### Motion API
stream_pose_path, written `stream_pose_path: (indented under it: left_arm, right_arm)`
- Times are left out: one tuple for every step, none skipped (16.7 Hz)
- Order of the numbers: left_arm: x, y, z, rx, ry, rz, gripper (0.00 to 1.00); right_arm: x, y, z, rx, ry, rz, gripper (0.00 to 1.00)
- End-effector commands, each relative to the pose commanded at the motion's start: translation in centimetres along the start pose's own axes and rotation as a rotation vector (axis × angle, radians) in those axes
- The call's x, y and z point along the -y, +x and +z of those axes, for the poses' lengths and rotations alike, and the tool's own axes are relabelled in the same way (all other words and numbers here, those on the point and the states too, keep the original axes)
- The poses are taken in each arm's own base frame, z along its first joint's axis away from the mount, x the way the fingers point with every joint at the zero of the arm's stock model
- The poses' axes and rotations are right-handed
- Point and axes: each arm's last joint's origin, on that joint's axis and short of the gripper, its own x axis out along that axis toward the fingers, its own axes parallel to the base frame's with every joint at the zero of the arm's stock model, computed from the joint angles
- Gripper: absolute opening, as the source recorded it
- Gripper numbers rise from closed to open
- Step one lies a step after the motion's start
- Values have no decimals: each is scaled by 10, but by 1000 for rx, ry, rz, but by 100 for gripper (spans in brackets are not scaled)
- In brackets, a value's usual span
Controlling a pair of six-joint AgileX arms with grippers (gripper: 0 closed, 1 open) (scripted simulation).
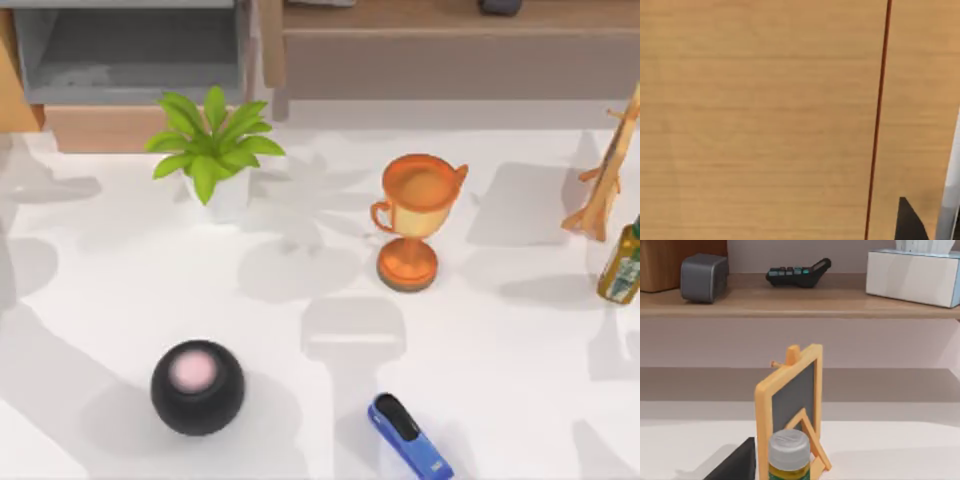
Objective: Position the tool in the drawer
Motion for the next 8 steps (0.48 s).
stream_pose_path:
  left_arm:
    - [0,0,0,0,0,0,0]
    - [0,0,0,0,0,0,0]
    - [0,0,0,0,0,0,0]
    - [0,0,0,0,0,0,0]
    - [0,0,0,0,0,0,0]
    - [0,0,0,0,0,0,0]
    - [0,0,0,0,0,0,0]
    - [5,-1,-1,-3,-13,-17,0]
  right_arm:
    - [0,0,0,0,0,0,100]
    - [0,0,0,0,0,0,100]
    - [0,0,0,0,0,0,100]
    - [0,0,0,0,0,0,100]
    - [0,0,0,0,0,0,100]
    - [0,0,0,0,0,0,100]
    - [0,0,0,0,0,0,100]
    - [0,0,0,0,0,0,100]
